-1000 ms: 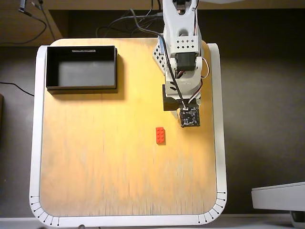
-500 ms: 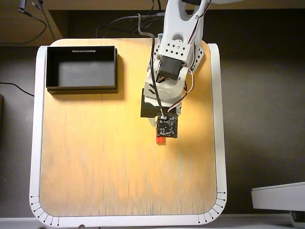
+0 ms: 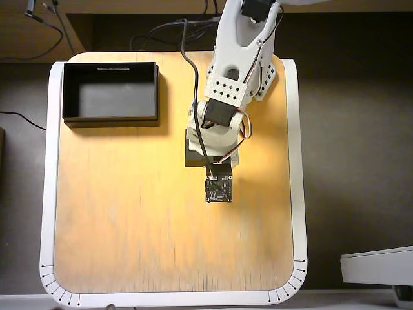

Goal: Grasp a lego block and put it in the bin.

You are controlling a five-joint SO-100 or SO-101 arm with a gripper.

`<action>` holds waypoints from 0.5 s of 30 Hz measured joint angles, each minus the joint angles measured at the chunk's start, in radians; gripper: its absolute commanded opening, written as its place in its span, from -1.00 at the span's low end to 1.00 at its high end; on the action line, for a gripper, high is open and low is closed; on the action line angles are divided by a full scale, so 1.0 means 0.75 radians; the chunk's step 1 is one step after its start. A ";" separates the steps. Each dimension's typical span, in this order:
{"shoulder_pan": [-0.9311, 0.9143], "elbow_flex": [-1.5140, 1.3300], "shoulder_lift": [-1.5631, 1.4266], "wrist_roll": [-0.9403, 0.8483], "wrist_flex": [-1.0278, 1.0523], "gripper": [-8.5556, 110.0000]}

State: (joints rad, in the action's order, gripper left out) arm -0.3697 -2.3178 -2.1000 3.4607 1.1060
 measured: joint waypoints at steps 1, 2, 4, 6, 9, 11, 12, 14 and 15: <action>0.000 0.000 0.010 0.000 -0.027 -0.47; 0.000 0.000 0.020 0.004 -0.055 -0.47; 0.000 0.000 0.033 0.018 -0.098 -0.47; 0.000 0.002 0.051 0.031 -0.125 -0.47; 0.000 0.002 0.080 0.037 -0.143 -0.47; 0.000 0.002 0.098 0.037 -0.145 -0.47; 0.000 0.002 0.110 0.037 -0.149 -0.47; 0.000 0.002 0.139 0.035 -0.170 -0.47; 0.000 0.002 0.153 0.031 -0.180 -0.47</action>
State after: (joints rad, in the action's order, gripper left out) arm -0.3697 -2.3163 -1.9850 3.4837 0.9710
